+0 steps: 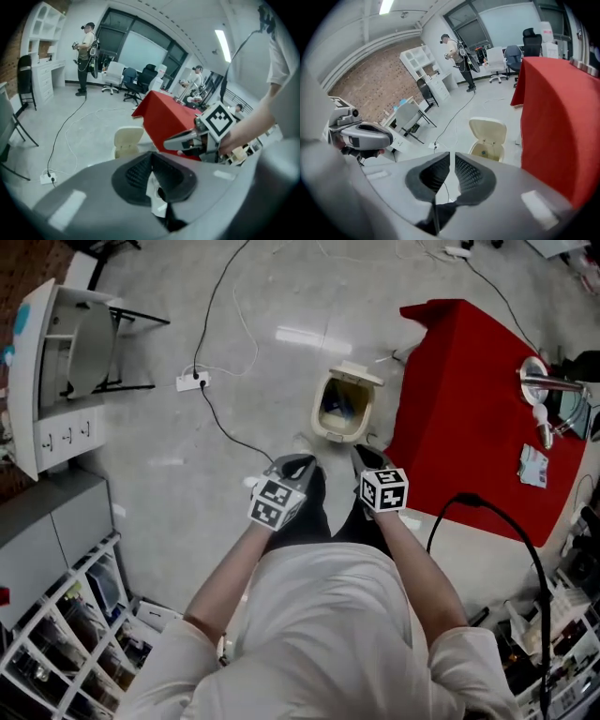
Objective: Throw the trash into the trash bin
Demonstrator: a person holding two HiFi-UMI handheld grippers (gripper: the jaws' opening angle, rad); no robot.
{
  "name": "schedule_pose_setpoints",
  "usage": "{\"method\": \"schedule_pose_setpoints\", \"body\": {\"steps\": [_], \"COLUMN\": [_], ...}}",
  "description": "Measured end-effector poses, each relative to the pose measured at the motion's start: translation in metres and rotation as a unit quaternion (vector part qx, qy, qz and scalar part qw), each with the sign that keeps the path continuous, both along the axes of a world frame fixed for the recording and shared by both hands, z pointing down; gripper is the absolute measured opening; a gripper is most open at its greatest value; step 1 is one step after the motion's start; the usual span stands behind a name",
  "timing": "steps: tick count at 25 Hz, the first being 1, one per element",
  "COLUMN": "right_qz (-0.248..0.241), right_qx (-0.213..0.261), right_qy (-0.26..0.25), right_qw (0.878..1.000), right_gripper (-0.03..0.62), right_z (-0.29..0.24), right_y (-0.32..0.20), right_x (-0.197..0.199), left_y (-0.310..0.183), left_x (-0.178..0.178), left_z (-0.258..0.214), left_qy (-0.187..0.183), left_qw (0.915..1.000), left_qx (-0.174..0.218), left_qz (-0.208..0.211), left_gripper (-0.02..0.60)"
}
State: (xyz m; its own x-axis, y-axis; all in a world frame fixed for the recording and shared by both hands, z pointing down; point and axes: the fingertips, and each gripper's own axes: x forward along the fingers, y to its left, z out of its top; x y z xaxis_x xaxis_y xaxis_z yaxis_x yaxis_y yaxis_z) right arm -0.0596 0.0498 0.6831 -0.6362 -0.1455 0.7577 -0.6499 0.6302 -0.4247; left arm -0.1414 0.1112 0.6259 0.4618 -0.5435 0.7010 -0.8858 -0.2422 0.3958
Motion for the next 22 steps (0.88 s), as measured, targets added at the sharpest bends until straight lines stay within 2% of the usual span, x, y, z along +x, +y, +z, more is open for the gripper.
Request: {"method": "schedule_pose_setpoints", "body": {"steps": [6,12,17,22], "right_qz": [-0.023,-0.069,-0.086,-0.083], "right_qx": [0.026,0.051,0.062,0.078], "right_qy": [-0.022,-0.069,-0.074,-0.073], "right_qw": [0.999,0.994,0.992,0.991], "right_gripper": [0.002,0.000,0.000,0.000], "right_z": [-0.056,-0.114,-0.137,-0.150], "right_y": [0.003,0.013,0.019,0.016], "right_x": [0.012,0.014,0.019,0.021], "left_y": [-0.005,-0.004,0.002,-0.003], "left_x": [0.010,0.017,0.013,0.010], "left_z": [-0.049,-0.093,-0.113,-0.126], "left_qy": [0.010,0.014,0.023,0.024], "left_qw": [0.9995,0.9983,0.9980,0.9971], "left_qx": [0.025,0.045,0.048,0.065], "left_qz": [0.014,0.035,0.034,0.033], "left_gripper": [0.005,0.005,0.004,0.003]}}
